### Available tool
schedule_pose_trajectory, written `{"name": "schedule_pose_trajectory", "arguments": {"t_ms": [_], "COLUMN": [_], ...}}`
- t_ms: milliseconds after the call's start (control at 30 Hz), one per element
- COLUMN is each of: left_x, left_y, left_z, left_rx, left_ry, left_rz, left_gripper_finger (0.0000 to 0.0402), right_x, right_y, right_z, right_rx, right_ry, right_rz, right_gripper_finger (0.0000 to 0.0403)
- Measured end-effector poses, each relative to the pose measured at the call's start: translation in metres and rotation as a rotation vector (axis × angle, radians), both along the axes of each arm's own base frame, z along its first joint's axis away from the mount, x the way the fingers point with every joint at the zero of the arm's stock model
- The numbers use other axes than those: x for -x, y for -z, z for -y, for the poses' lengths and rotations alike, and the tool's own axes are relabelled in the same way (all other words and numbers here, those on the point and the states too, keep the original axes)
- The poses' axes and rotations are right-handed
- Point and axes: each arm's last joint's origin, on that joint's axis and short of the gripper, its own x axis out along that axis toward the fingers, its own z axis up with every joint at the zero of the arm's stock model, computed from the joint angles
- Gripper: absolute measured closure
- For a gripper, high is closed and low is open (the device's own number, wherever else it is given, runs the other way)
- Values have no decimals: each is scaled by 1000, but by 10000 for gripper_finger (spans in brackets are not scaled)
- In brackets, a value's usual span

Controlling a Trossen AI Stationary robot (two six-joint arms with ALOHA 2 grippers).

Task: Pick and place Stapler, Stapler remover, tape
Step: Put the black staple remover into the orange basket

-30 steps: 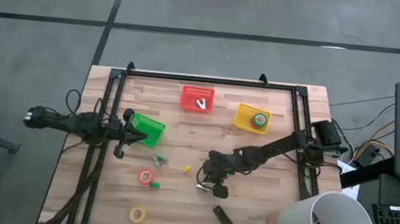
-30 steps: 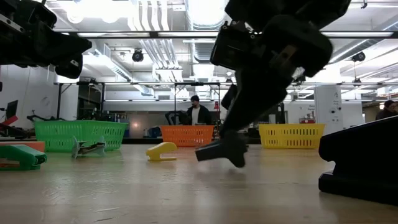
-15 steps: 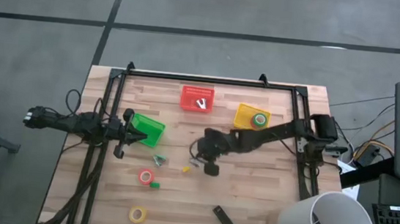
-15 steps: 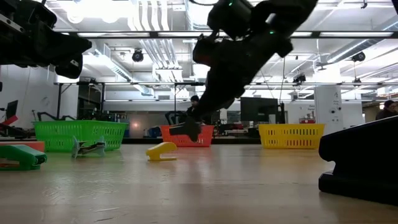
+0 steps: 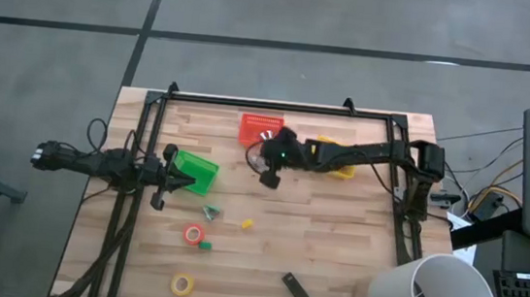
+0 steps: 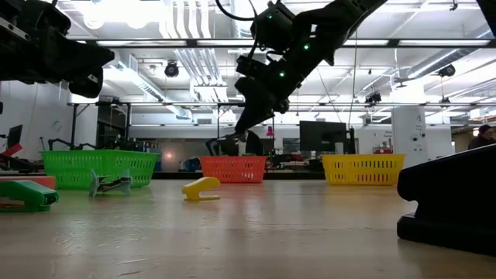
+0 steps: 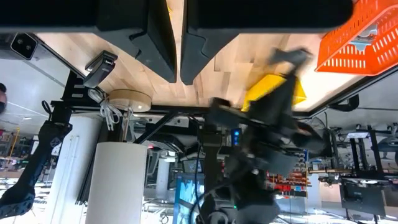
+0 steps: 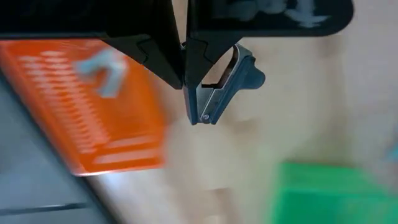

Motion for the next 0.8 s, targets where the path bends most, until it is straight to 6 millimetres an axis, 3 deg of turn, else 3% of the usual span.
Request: {"name": "schedule_pose_trajectory", "arguments": {"t_ms": [200,467,800], "left_x": [0,0,0], "left_y": [0,0,0], "left_z": [0,0,0], "left_rx": [0,0,0], "left_ry": [0,0,0], "left_rz": [0,0,0], "left_gripper_finger": [378,377,376], "right_x": [4,17,22], "right_y": [-7,-6,-1], "right_z": [31,69,76], "right_rx": [97,56,39], "right_ry": [178,370,404], "right_rz": [2,42,34], "right_gripper_finger": [394,394,394]}}
